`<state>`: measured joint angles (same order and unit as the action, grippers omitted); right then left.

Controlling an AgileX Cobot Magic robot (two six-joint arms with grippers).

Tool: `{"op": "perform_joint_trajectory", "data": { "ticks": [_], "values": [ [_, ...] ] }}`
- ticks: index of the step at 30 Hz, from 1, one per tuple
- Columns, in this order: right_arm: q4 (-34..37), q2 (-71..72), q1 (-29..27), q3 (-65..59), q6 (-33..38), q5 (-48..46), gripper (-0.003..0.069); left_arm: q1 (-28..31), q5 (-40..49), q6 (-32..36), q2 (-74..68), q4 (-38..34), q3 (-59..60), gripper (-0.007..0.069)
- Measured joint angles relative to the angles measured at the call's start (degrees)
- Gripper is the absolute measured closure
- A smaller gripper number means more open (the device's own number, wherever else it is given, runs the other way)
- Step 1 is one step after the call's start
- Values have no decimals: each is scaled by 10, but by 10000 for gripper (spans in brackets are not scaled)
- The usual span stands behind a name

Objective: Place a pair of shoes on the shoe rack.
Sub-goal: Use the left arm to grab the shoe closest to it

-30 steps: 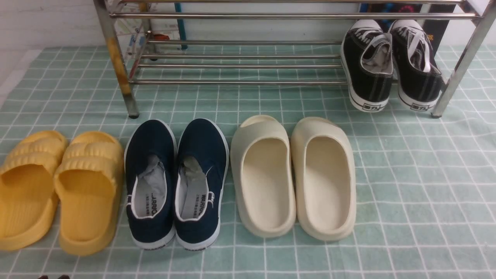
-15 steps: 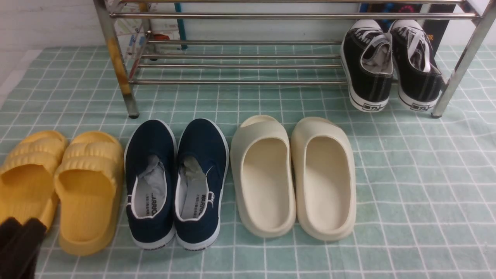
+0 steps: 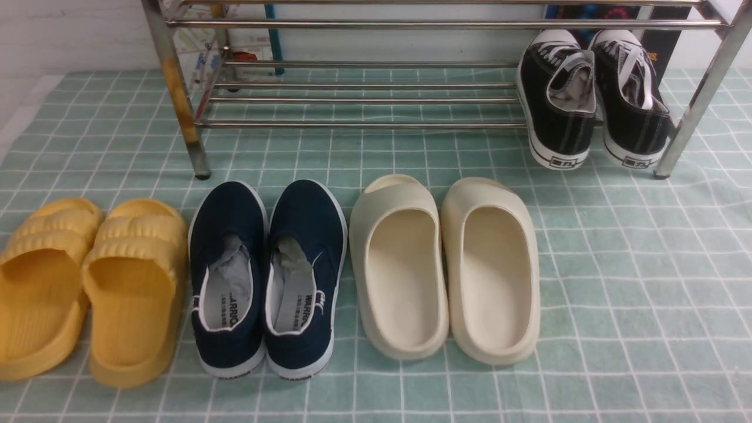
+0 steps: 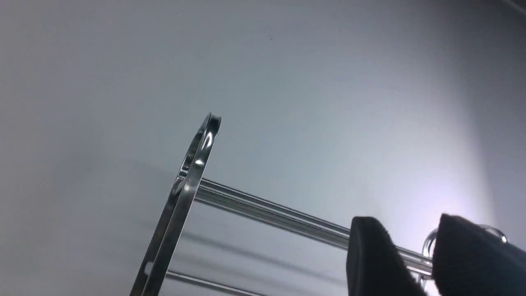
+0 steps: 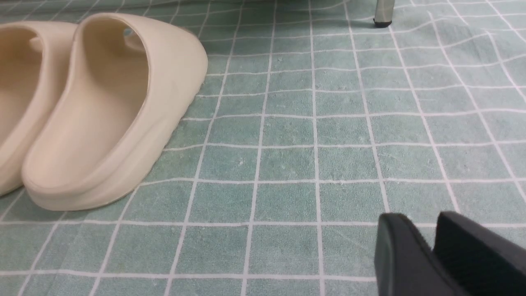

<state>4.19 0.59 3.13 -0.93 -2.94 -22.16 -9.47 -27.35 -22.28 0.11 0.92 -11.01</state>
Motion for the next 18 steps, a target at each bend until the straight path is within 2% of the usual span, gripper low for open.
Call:
{"op": "perform_joint_trajectory", "data": {
  "ticks": [2, 3, 6, 9, 13, 16, 18],
  "values": [
    [0, 0, 0, 0, 0, 0, 489, 0, 141, 0, -30, 0, -82, 386],
    [0, 0, 0, 0, 0, 0, 486, 0, 257, 1, -68, 1, -139, 386],
    [0, 0, 0, 0, 0, 0, 482, 0, 416, 4, -151, 1, -202, 386],
    [0, 0, 0, 0, 0, 0, 477, 0, 463, 4, -213, -1, -216, 386],
    [0, 0, 0, 0, 0, 0, 473, 0, 473, 5, -317, -14, -217, 386],
    [0, 0, 0, 0, 0, 0, 470, 0, 479, 7, -384, -49, -220, 389],
    [0, 0, 0, 0, 0, 0, 467, -9, 502, 20, -443, -94, -235, 419]
  ]
}}
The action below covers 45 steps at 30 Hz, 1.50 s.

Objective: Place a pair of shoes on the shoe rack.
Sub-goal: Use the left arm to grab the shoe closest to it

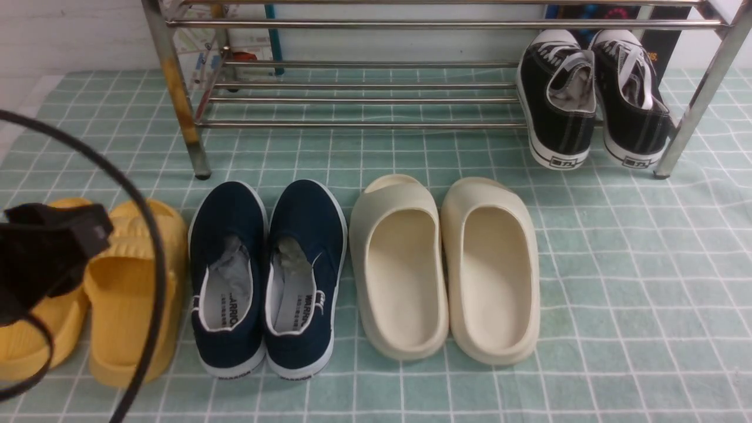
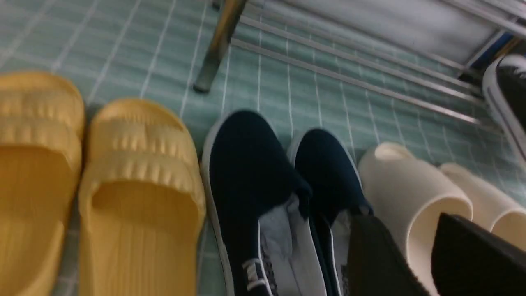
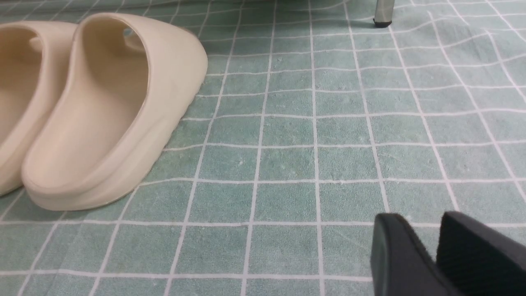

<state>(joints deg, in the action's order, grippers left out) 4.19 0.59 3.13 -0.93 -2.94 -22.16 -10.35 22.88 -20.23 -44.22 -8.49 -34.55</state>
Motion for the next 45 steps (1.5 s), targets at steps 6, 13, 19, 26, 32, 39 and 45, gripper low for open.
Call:
{"op": "perform_joint_trajectory", "data": {
  "ticks": [6, 13, 19, 26, 32, 39, 45],
  "values": [
    [0, 0, 0, 0, 0, 0, 461, -50, 89, 69, -126, -47, -76, 583],
    [0, 0, 0, 0, 0, 0, 454, -85, 178, 25, -291, 25, -185, 638],
    [0, 0, 0, 0, 0, 0, 443, -85, 202, -59, -399, 132, -206, 638],
    [0, 0, 0, 0, 0, 0, 440, -85, 188, -169, -448, 220, -207, 442],
    [0, 0, 0, 0, 0, 0, 440, -85, 176, -227, -486, 238, -209, 233],
    [0, 0, 0, 0, 0, 0, 429, -85, 174, -247, -512, 253, -209, 597],
    [0, 0, 0, 0, 0, 0, 422, -85, 235, -194, -437, 233, -240, 610]
  ]
}}
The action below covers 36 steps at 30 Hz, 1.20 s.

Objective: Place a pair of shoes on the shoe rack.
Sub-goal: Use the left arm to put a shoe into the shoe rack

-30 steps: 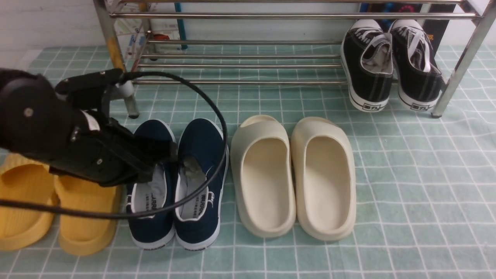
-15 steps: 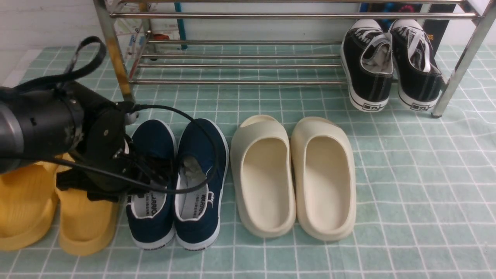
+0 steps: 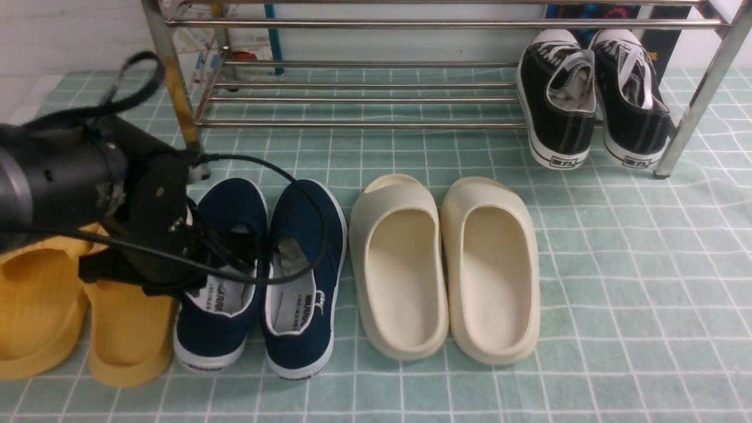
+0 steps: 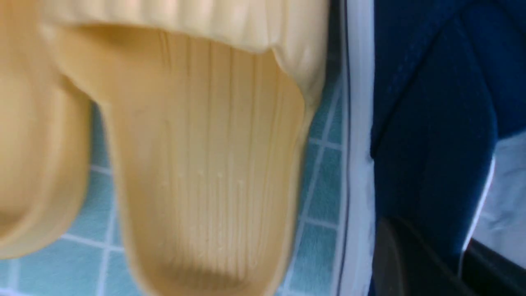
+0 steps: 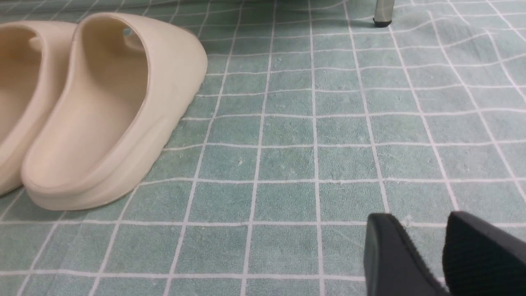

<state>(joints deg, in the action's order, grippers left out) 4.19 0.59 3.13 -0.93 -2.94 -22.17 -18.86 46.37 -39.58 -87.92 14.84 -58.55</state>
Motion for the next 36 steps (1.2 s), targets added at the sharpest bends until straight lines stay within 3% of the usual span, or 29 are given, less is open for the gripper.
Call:
{"op": "perform_joint_trajectory", "data": {
  "ticks": [9, 20, 29, 36],
  "values": [
    [0, 0, 0, 0, 0, 0, 421, 0, 43, 83, 6, -18, -139, 610],
    [0, 0, 0, 0, 0, 0, 421, 3, 144, 161, -217, -24, -415, 610],
    [0, 0, 0, 0, 0, 0, 421, 77, 165, 200, -319, -95, -582, 610],
    [0, 0, 0, 0, 0, 0, 421, 104, 171, 201, -368, -107, -645, 610]
  ]
}}
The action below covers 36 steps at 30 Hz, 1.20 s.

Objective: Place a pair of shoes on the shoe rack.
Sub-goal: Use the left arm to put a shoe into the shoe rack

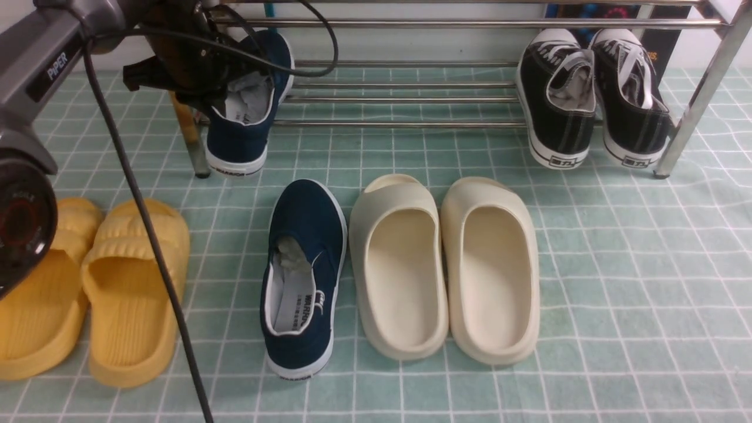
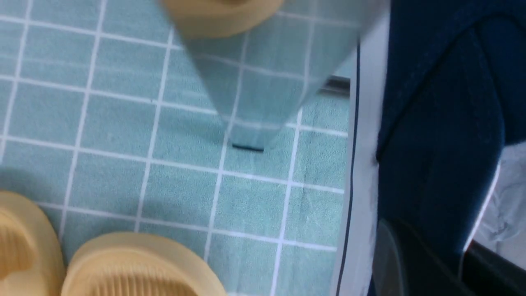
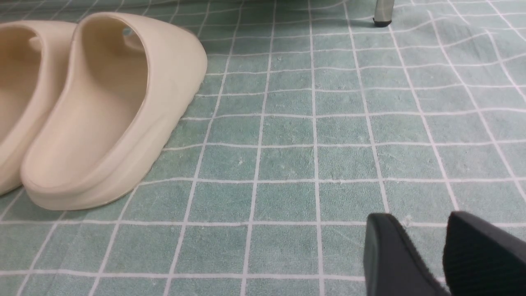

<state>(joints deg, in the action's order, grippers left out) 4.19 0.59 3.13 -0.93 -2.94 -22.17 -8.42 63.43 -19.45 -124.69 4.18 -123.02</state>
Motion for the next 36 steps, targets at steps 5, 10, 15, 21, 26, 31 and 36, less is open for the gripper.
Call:
{"op": "perform_joint_trajectory", "data": {
  "ticks": [5, 10, 15, 21, 26, 31, 36],
  "values": [
    [0, 0, 0, 0, 0, 0, 421, 2, -2, 0, -26, -3, -21, 610],
    [0, 0, 0, 0, 0, 0, 421, 2, -7, 0, -28, -3, -22, 610],
    [0, 0, 0, 0, 0, -1, 421, 3, -12, -1, -28, -7, -22, 610],
    [0, 0, 0, 0, 0, 0, 421, 3, -34, -4, -28, -13, -22, 610],
    [0, 0, 0, 0, 0, 0, 421, 3, -77, -8, -31, -18, -22, 610],
    [0, 0, 0, 0, 0, 0, 421, 2, -89, -18, -33, -21, -22, 582],
    [0, 0, 0, 0, 0, 0, 421, 2, -97, -25, -33, -25, -22, 422]
  ]
}}
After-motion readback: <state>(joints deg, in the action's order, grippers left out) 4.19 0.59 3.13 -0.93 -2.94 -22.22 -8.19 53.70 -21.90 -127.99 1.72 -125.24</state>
